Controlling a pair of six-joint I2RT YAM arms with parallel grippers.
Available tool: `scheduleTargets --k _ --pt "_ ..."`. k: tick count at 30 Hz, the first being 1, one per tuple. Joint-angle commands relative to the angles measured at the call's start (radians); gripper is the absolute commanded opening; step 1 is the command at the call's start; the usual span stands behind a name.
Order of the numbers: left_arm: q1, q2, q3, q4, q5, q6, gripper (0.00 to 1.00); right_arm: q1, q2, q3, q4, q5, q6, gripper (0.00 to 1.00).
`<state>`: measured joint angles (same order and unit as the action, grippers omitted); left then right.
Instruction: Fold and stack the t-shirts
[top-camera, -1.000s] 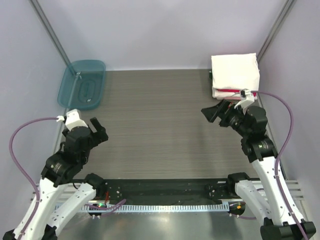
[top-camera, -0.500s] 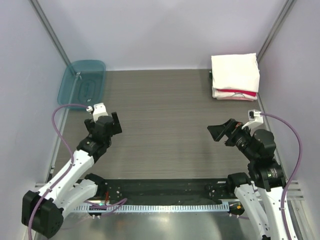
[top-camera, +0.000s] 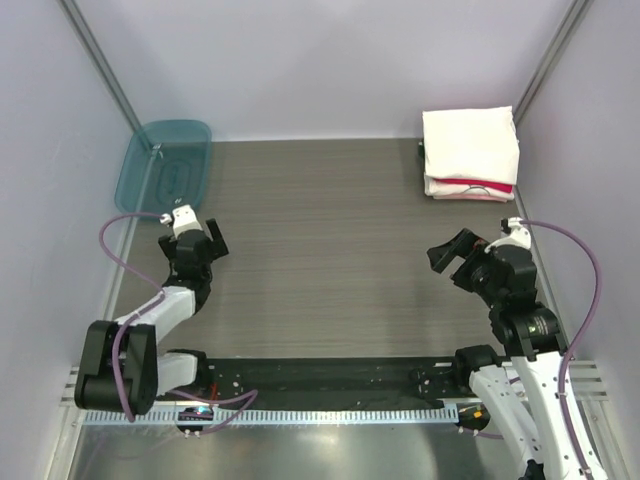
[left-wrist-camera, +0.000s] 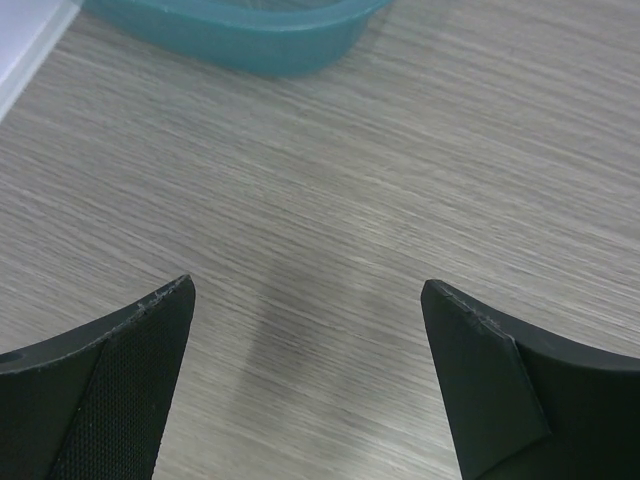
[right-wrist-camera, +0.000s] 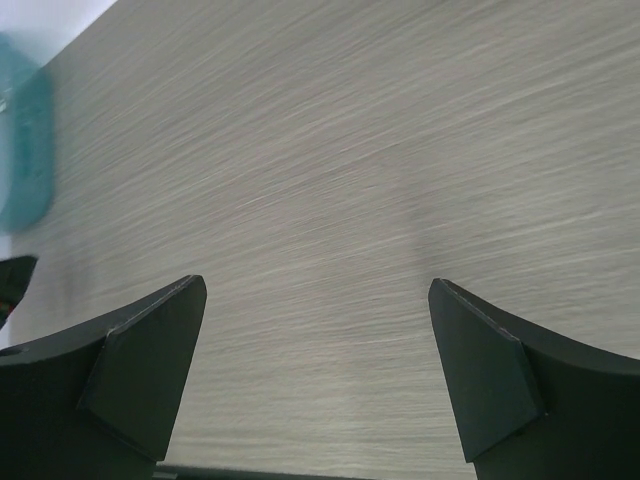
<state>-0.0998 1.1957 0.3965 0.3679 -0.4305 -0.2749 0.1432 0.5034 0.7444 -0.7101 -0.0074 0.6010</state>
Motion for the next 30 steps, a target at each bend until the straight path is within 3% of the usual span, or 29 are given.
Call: scheduleTargets --k 1,7,10,12,14,20,24,30 --pt "0.044 0.063 -0.036 0.265 0.061 0.03 0.95 0.004 0.05 0.023 -0.012 0.164 0.005 1.0" --pt "0.054 0.186 0.053 0.249 0.179 0.098 0.84 0.004 0.193 0.015 0.064 0.089 -0.032 1.0" --pt "0.06 0.205 0.0 0.38 0.156 0.123 0.85 0.004 0.238 0.013 0.11 0.105 -0.038 1.0" --pt "0.064 0.269 -0.094 0.619 0.188 0.126 0.9 0.004 0.239 0.0 0.147 0.154 -0.044 1.0" --pt "0.068 0.289 -0.104 0.669 0.223 0.144 0.89 0.004 0.227 -0.023 0.191 0.171 -0.053 1.0" --pt "0.066 0.292 -0.1 0.666 0.226 0.146 1.0 0.004 0.129 -0.158 0.351 0.28 -0.057 1.0" --pt "0.054 0.286 -0.105 0.667 0.205 0.144 1.0 0.004 0.089 -0.269 0.48 0.374 -0.018 1.0" --pt "0.048 0.292 -0.104 0.671 0.193 0.157 1.0 0.002 0.15 -0.359 0.606 0.546 -0.17 1.0"
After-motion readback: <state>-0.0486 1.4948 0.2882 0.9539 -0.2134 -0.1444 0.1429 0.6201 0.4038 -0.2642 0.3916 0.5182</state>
